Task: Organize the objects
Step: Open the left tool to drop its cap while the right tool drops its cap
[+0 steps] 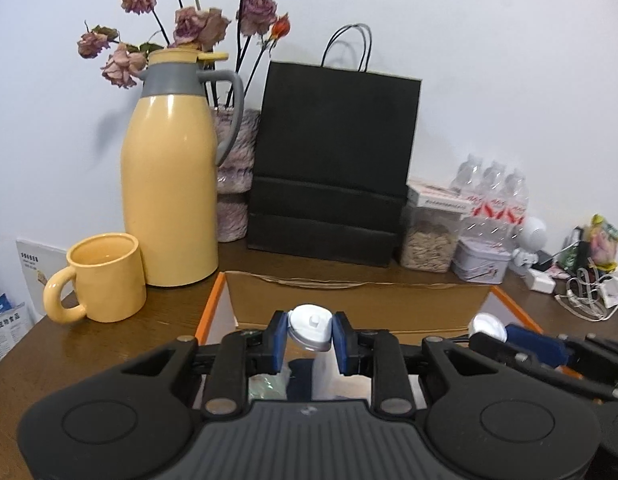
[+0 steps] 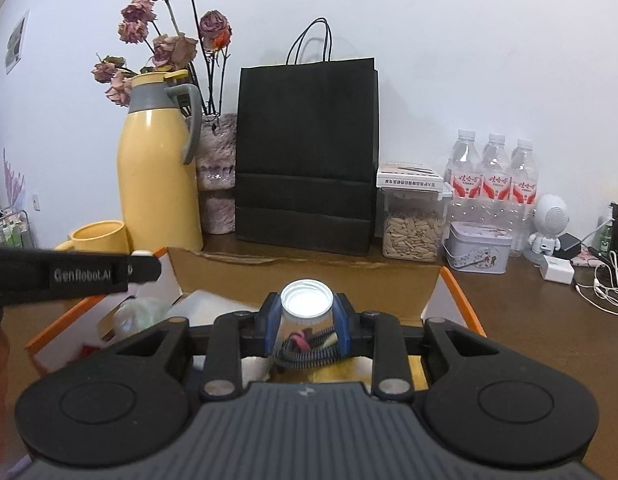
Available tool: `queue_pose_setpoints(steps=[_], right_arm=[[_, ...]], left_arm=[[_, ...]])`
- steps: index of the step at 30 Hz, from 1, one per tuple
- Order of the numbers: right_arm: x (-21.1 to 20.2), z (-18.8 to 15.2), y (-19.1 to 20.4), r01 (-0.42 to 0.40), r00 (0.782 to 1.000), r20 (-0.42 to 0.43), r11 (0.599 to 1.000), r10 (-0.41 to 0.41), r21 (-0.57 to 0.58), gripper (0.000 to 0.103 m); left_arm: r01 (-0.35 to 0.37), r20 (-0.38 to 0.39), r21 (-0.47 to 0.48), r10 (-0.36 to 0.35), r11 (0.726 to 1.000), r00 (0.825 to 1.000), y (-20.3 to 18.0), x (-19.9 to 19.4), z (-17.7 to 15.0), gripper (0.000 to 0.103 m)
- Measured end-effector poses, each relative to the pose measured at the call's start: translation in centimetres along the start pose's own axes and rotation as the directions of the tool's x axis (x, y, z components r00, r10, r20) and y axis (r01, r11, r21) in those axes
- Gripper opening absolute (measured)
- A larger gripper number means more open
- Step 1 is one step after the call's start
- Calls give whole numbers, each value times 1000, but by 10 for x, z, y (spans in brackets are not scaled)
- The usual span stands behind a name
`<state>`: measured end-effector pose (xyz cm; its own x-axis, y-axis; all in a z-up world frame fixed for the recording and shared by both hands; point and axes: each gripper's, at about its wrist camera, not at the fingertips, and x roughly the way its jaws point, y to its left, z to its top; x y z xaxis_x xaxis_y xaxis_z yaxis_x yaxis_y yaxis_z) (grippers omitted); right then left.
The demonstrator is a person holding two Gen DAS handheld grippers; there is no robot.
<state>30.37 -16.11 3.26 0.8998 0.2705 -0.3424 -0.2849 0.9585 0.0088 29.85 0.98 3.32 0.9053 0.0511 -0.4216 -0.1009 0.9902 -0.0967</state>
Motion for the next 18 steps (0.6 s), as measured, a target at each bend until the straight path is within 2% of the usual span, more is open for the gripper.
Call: queue_pose_setpoints(steps=[9,10,11,12,13,14,15,16,17,18], right_arm=[[26,-1,-6,5,999,-51,1000,-5,10,28],[26,-1,-7,4,998,-57,1000,-3,11,29],[26,-2,-8,5,998,-64,1000,-4,18,36],[25,-2,-9,10,998,-67,1000,-8,28,45],[23,-3,-11,15,998,-68,999,-12,38,63],[21,-4,-13,18,998,-65,999,-16,45,79],[19,-4,-15,25,998,-61,999,-22,48,85],[18,-5,-16,33,998,-58,998,-30,47,93],[16,-5,-17,38,998,-52,998,-36,45,103],[14,-5,-18,40,998,-47,998,-38,45,103]], left_arm=[[-5,-29,-15,5,1000,1000,11,19,-3,23],[-6,-29,-20,5,1000,1000,12,18,-3,26],[-11,-25,-24,11,1000,1000,13,16,-3,29],[-13,-22,-25,13,1000,1000,14,14,-3,42],[-8,-15,-28,8,1000,1000,16,12,-3,60],[2,-6,-34,-3,999,1000,18,9,-2,69],[10,2,-41,-10,999,1000,19,6,-2,91],[13,13,-47,-13,999,1000,20,3,-2,103],[14,30,-52,-13,999,999,20,-1,-3,103],[11,43,-55,-9,998,999,20,-4,-3,103]])
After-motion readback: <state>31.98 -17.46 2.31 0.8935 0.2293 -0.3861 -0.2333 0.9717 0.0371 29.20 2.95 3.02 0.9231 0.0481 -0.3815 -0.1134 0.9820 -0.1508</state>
